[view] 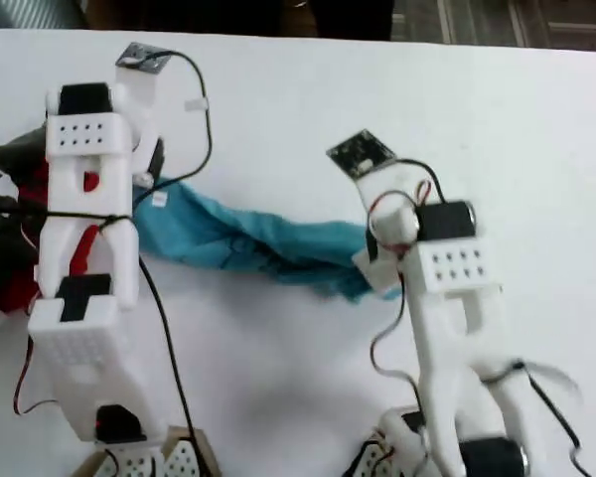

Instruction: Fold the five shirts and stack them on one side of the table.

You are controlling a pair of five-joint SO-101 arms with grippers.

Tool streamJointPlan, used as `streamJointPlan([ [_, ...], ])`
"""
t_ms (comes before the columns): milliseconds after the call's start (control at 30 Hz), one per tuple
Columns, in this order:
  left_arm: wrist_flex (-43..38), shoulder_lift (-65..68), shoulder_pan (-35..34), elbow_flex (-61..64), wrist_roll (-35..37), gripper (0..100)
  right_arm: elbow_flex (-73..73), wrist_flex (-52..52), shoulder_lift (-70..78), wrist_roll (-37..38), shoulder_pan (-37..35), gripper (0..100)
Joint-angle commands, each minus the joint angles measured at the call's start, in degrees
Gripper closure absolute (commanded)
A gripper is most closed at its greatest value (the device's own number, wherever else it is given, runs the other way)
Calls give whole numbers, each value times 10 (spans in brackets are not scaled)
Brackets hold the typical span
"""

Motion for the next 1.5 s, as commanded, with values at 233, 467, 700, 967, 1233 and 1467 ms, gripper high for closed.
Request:
streamJointPlan([
  [233, 68, -9, -9, -66, 5, 976, 45, 66, -321, -8, -23, 978],
  [467, 68, -31, -16, -6, 5, 976, 266, -115, -318, -3, -26, 978],
  [700, 19, -29, -6, 39, 5, 976, 325, -295, -143, -4, 7, 824],
  [967, -76, -29, 12, 102, 5, 976, 129, -364, 112, -4, 114, 755],
  [1233, -75, -30, 12, 100, 5, 976, -36, -260, 219, -4, 164, 755],
  [1467, -77, -32, 12, 97, 5, 976, -77, -124, 187, 18, 116, 755],
])
